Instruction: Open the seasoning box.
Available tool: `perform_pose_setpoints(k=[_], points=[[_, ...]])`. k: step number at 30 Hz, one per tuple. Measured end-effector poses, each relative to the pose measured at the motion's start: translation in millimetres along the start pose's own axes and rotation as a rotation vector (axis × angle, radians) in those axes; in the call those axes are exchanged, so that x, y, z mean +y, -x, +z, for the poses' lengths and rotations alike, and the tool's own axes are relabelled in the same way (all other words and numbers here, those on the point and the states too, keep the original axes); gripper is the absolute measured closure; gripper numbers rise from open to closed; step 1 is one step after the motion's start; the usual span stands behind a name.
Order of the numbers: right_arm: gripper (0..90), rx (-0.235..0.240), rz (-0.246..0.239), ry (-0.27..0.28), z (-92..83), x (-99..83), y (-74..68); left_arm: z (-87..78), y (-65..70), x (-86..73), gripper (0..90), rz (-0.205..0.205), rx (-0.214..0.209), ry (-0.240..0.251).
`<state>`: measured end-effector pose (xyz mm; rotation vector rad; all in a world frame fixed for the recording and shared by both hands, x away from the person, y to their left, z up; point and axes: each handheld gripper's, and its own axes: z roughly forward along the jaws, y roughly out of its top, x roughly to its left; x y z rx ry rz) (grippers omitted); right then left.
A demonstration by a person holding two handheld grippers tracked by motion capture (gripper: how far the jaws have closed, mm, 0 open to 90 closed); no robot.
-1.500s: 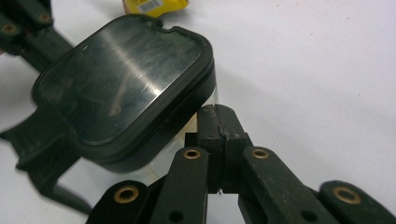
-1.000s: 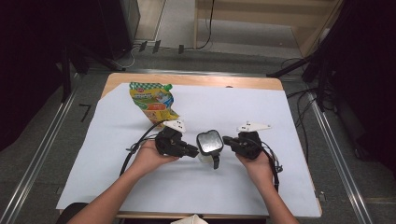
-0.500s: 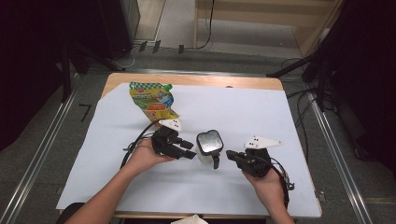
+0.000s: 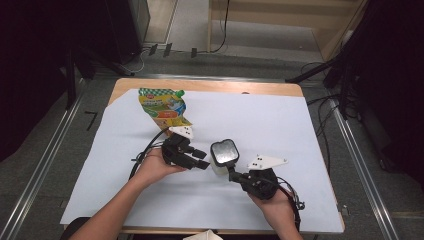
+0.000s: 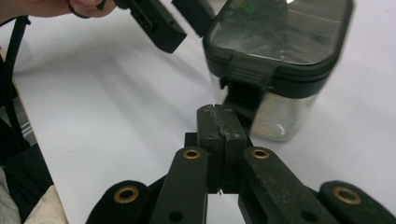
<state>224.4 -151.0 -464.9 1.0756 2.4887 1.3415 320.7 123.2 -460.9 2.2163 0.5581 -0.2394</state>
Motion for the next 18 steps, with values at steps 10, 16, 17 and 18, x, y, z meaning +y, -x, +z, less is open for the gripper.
perform_pose_setpoints(k=[10,16,17,18], points=[[90.0,0.001,-0.016,-0.039,16.0,-2.3,-3.8,-0.4,-0.9,-0.1,49.4,0.009,0.011,-0.001],[90.0,0.011,-0.018,-0.039,18.4,-3.1,-2.3,-0.2,-0.8,-0.2,48.1,0.006,0.016,-0.001],[90.0,0.011,-0.015,-0.041,18.1,-3.2,-2.0,-0.2,-0.6,-0.1,47.9,0.007,0.017,-0.003],[90.0,0.01,-0.014,-0.043,17.7,-3.1,-1.6,0.1,-0.4,-0.2,47.7,0.006,0.015,-0.005]])
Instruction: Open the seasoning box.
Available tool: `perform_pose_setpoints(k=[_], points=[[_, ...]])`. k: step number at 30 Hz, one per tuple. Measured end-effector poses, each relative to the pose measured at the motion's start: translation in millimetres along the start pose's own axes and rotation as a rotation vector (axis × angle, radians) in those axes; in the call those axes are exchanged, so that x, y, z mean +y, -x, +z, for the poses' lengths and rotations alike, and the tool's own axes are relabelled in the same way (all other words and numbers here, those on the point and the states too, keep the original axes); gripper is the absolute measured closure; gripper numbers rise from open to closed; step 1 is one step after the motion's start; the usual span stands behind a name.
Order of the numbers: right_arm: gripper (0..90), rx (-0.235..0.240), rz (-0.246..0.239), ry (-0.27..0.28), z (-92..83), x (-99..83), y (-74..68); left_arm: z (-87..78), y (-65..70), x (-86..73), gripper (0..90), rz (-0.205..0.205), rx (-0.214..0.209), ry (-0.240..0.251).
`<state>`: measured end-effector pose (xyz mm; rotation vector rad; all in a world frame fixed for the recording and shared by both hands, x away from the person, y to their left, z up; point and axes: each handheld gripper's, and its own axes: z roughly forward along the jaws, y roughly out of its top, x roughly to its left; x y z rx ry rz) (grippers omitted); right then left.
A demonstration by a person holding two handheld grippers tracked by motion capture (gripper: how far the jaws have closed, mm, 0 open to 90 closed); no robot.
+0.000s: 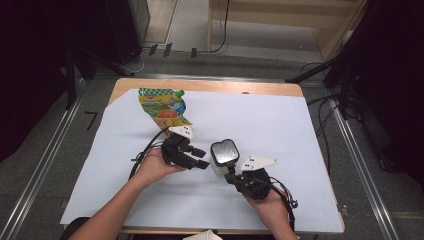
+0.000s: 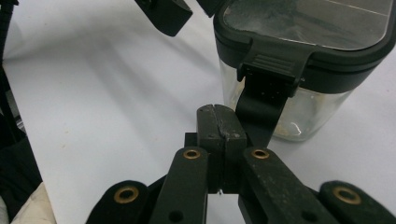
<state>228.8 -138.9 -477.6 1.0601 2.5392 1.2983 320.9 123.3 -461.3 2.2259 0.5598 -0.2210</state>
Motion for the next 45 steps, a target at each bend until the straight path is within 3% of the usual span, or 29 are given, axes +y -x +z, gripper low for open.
perform_pose_setpoints(k=[17,25,29,32,34,39,42,45], points=[[90.0,-0.052,0.068,0.005,-14.5,-3.1,28.5,1.0,1.2,0.2,46.6,0.006,-0.005,-0.003],[90.0,-0.082,0.12,-0.008,-23.1,-5.9,53.2,2.2,1.7,4.3,46.6,0.01,-0.018,-0.006],[90.0,-0.098,0.131,-0.008,-26.2,-6.0,63.2,3.5,1.1,9.1,44.4,0.01,-0.035,-0.008],[90.0,-0.11,0.145,-0.008,-28.6,-7.7,69.1,5.0,0.3,11.9,43.6,-0.014,-0.096,-0.031],[90.0,-0.116,0.152,-0.012,-29.8,-9.0,73.9,5.6,3.0,14.4,43.4,0.021,-0.079,-0.032],[90.0,-0.132,0.153,-0.008,-31.2,-5.7,85.1,8.5,1.4,27.7,39.1,0.051,-0.051,-0.011],[90.0,-0.132,0.157,-0.004,-31.5,-3.3,90.9,11.8,-3.8,38.6,36.3,0.058,-0.033,0.007],[90.0,-0.14,0.155,0.014,-38.0,-2.1,90.8,16.3,-4.6,44.9,32.3,0.058,-0.042,0.008]])
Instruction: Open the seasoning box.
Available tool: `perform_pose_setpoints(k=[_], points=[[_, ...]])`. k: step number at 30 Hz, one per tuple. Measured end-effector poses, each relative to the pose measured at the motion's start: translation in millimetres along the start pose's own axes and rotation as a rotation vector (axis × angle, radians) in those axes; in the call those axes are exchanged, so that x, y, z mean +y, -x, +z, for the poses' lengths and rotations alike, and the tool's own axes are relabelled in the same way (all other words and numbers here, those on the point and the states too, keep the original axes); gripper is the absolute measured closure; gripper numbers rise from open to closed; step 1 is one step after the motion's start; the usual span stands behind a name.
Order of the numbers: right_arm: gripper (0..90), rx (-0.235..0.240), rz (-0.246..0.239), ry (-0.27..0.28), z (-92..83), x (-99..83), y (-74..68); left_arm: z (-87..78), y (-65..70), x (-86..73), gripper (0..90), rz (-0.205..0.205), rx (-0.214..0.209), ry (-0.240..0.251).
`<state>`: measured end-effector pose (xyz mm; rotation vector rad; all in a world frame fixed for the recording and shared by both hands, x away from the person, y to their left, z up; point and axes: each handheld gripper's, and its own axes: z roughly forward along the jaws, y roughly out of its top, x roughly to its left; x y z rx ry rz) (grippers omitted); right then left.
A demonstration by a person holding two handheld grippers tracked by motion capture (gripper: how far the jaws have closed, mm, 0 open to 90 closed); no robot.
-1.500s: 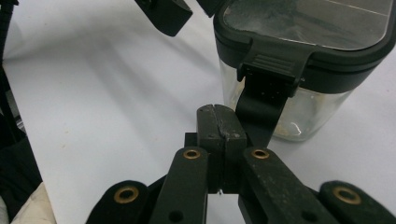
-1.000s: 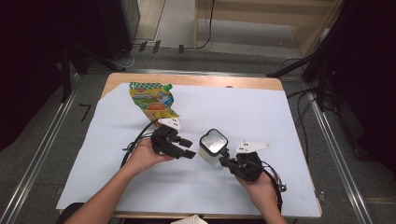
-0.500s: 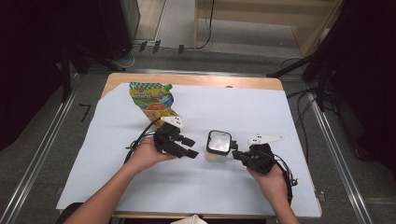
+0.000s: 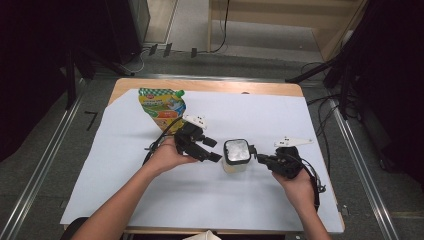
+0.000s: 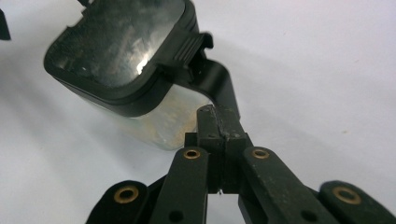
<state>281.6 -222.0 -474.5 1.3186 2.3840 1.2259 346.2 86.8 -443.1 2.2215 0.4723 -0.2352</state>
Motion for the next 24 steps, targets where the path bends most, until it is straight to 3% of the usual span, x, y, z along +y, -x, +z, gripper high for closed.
perform_pose_setpoints(k=[4,8,11,16,20,24], points=[[90.0,-0.036,-0.008,0.018,-3.6,2.1,2.8,7.0,-2.1,2.3,28.7,0.003,-0.011,-0.003],[90.0,-0.04,0.019,0.016,4.8,4.8,6.8,13.5,-5.3,2.4,21.5,0.008,-0.016,-0.001],[90.0,-0.048,0.0,0.003,13.7,9.0,9.0,18.7,-5.0,1.8,18.9,0.014,-0.026,0.002],[90.0,-0.047,0.009,-0.006,18.7,10.3,12.0,30.2,-3.8,-0.7,19.2,0.047,-0.008,-0.038],[90.0,-0.053,0.009,-0.002,18.3,9.4,10.7,35.8,-0.6,-0.3,19.0,0.074,0.008,-0.038],[90.0,-0.057,0.018,0.003,18.4,8.6,10.0,39.6,1.9,-0.7,17.2,0.075,0.029,-0.027]])
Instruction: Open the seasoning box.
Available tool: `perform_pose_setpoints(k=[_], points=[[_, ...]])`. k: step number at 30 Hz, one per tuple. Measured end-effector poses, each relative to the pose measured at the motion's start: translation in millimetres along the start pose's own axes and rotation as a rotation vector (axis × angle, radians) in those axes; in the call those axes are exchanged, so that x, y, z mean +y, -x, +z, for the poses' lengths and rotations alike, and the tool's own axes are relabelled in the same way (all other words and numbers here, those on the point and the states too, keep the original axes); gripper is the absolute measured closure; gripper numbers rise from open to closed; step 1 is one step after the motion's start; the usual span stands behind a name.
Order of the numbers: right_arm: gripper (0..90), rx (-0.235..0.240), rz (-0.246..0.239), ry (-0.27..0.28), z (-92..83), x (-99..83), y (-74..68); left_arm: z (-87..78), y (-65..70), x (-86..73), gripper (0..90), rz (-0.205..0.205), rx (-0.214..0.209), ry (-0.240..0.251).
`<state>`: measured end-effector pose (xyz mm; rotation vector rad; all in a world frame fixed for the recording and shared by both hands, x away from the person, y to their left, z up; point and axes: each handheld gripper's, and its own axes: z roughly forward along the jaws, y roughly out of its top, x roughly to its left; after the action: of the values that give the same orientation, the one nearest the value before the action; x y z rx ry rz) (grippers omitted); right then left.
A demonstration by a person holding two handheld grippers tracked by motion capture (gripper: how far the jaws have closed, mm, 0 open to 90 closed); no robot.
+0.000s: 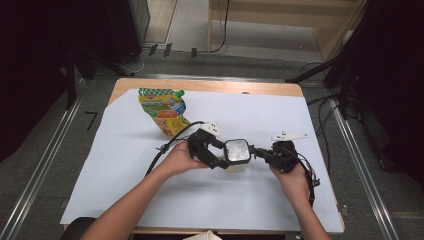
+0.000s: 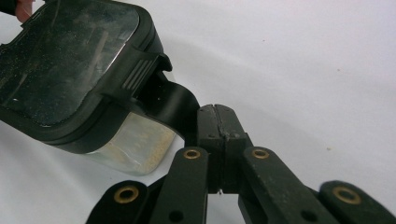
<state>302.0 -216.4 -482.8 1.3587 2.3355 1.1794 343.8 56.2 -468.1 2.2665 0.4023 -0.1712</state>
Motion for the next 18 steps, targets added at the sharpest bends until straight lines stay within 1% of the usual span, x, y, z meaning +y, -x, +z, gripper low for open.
perform_pose_setpoints(k=[3,4,8,13,18], points=[[90.0,-0.004,0.001,0.003,0.0,-0.3,-0.6,3.8,2.4,-0.1,15.7,0.01,0.021,0.008],[90.0,-0.005,0.002,0.003,0.1,-0.3,-0.6,6.0,3.2,-0.4,15.3,0.006,0.029,0.02],[90.0,-0.009,0.007,0.004,0.4,-0.5,-0.9,8.5,3.9,-0.7,14.3,0.005,0.04,0.033],[90.0,-0.014,0.011,0.005,0.5,-0.5,-1.7,9.1,5.9,0.8,14.2,0.008,0.054,0.036],[90.0,-0.018,0.014,0.004,0.4,-0.5,-2.4,7.5,7.0,2.2,14.3,0.008,0.058,0.048]])
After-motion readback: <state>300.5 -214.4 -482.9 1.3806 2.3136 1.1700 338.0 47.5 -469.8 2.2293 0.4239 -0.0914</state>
